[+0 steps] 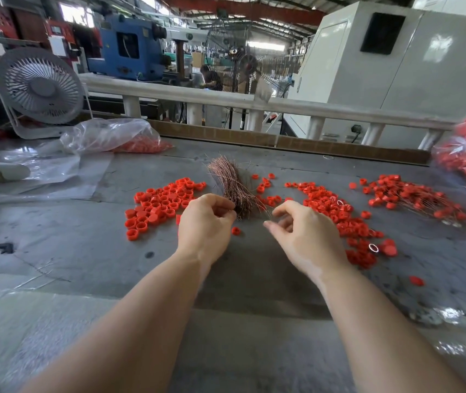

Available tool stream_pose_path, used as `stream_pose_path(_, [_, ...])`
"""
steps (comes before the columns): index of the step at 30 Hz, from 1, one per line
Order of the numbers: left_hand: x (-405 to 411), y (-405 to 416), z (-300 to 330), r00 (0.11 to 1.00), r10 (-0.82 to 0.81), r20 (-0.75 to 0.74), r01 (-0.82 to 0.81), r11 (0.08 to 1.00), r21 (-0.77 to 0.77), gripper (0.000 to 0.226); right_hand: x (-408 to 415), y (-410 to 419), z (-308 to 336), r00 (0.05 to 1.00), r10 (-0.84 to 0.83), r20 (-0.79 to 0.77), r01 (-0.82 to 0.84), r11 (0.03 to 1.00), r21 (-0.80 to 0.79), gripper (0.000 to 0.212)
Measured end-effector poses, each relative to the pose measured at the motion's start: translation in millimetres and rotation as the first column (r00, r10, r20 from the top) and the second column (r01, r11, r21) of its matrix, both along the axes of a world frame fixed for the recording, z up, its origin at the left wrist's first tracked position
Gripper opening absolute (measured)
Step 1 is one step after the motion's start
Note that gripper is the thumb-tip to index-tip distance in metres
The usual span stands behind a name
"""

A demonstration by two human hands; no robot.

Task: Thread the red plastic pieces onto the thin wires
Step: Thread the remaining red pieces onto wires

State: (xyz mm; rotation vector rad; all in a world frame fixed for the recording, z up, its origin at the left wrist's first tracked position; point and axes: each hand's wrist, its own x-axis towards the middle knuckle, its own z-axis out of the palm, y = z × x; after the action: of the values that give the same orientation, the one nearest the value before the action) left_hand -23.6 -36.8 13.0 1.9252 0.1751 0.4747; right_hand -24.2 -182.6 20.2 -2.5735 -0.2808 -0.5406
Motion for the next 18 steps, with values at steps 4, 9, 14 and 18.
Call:
stream_pose_path(4, [0.0, -0.5, -0.2, 1.000, 0.008, 0.007, -0.009, 0.999, 0.049, 0.011, 0.7, 0.0, -3.1, 1.000, 0.004, -0.028, -0.005, 0.999, -0.052, 0.028])
stream_pose_path(9, [-0.4, -0.2, -0.9, 0.998, 0.056, 0.028, -0.059, 0.988, 0.139, 0.012, 3.9, -1.6, -6.0, 0.999, 0.013, -0.029, -0.012, 1.000, 0.027, 0.018])
stream_pose_path(14, [3.7, 5.3, -1.3, 0.989, 0.122, 0.079, -0.136, 0.971, 0.199, 0.018, 2.5, 3.0, 1.0, 0.990, 0.138, 0.010, -0.135, 0.946, 0.295, 0.027])
stream_pose_path(18, [6.3, 10.4, -3.3, 0.982, 0.171, 0.082, -0.185, 0.962, 0.202, 0.025, 0.5, 2.8, 5.5, 0.978, 0.181, 0.104, -0.208, 0.901, 0.382, 0.042])
